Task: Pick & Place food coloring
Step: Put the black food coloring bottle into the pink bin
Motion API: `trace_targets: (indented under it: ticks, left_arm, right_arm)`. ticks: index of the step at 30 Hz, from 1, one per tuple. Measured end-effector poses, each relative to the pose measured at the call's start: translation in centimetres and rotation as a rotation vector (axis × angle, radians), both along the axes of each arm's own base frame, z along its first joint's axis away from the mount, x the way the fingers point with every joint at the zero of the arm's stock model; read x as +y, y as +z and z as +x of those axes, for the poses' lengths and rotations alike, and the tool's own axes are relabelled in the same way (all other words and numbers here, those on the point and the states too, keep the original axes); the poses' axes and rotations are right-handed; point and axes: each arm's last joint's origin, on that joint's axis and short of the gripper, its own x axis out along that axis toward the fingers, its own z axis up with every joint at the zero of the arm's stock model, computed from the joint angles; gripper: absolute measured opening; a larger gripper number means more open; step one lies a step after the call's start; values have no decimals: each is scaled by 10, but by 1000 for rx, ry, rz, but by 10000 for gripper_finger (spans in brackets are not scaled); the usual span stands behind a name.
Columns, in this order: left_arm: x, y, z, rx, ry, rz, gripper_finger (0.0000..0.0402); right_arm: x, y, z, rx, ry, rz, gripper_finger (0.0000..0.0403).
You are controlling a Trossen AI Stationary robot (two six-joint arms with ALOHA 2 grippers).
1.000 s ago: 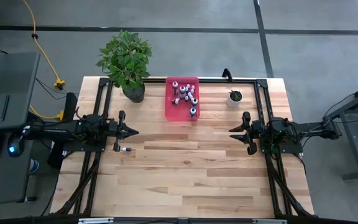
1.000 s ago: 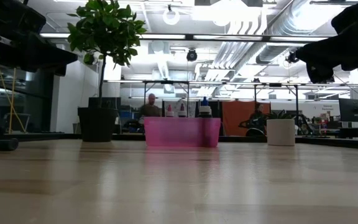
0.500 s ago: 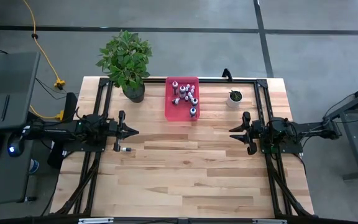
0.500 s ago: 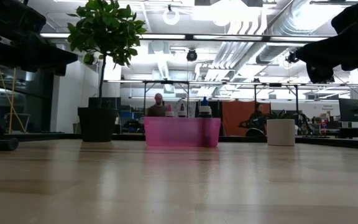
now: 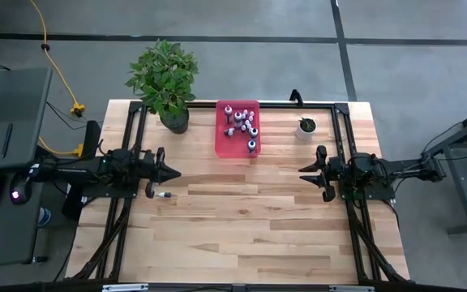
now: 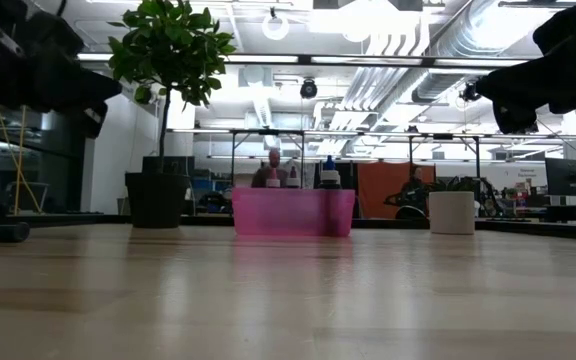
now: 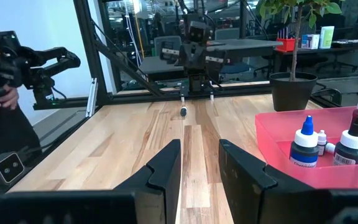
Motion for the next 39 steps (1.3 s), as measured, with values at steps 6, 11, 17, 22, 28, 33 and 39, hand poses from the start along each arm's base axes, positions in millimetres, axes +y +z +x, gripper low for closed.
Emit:
trace_targets:
  ticks: [6,11,17,22,28,33,39]
  left_arm:
    - [0,-1,0,25,5,-143,0]
    - [0,0,0,19,3,-162,0]
    - [0,1,0,16,13,-268,0]
    - [-2,1,0,36,-66,-299,0]
    - [-2,1,0,40,-71,-308,0]
    - [-3,0,-1,43,-83,-309,0]
    - [-6,1,-1,60,-179,-340,0]
  right_arm:
    - [0,0,0,0,0,0,99]
    - [0,0,0,0,0,0,99]
    - [0,0,0,0,0,0,99]
    - [0,0,0,0,0,0,98]
    - [0,0,0,0,0,0,98]
    - [0,0,0,0,0,0,98]
    - [0,0,0,0,0,0,98]
